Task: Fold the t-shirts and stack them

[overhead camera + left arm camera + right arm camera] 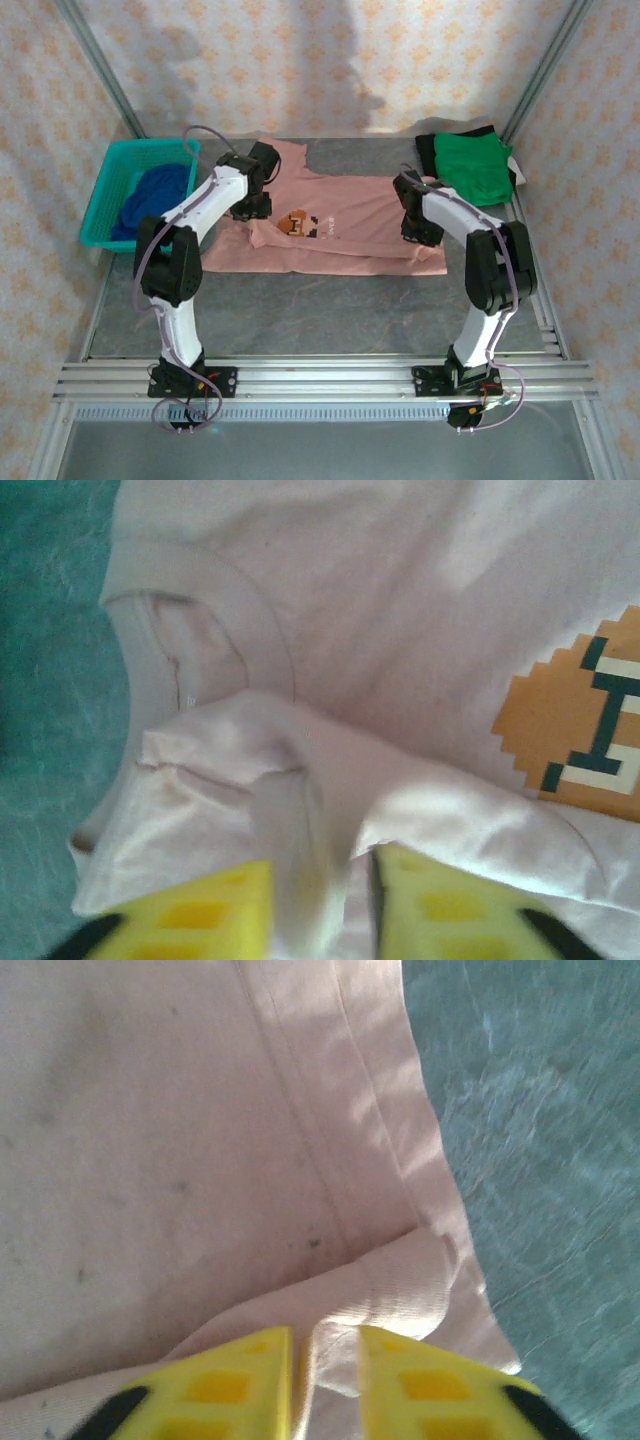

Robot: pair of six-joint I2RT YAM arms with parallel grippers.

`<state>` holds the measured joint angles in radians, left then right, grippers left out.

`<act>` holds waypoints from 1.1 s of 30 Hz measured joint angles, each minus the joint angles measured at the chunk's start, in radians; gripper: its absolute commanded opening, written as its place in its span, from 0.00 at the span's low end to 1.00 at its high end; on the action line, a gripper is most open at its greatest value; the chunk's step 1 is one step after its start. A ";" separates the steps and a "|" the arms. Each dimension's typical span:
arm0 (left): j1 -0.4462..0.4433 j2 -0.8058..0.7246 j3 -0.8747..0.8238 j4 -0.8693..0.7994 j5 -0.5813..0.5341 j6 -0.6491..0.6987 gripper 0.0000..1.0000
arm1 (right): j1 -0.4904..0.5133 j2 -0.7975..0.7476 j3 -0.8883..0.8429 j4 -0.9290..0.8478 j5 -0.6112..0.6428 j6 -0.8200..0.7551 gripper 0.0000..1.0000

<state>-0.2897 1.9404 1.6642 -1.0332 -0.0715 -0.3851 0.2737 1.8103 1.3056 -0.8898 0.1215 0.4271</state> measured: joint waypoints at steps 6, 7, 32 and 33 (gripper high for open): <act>0.037 0.037 0.057 -0.016 -0.019 0.002 0.63 | 0.001 -0.027 0.049 -0.039 0.089 -0.024 0.41; 0.042 0.029 0.055 -0.019 -0.022 0.001 0.63 | 0.003 -0.053 0.031 -0.034 0.087 -0.027 0.42; 0.159 -0.207 -0.560 0.247 0.064 -0.123 0.51 | -0.031 0.007 -0.120 0.132 -0.043 0.002 0.21; 0.160 -0.202 -0.560 0.249 0.064 -0.123 0.51 | -0.034 0.014 -0.098 0.129 -0.039 0.000 0.21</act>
<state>-0.1299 1.7382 1.1042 -0.7837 -0.0074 -0.5079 0.2394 1.8244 1.2079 -0.7609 0.0830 0.4271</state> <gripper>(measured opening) 0.514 0.209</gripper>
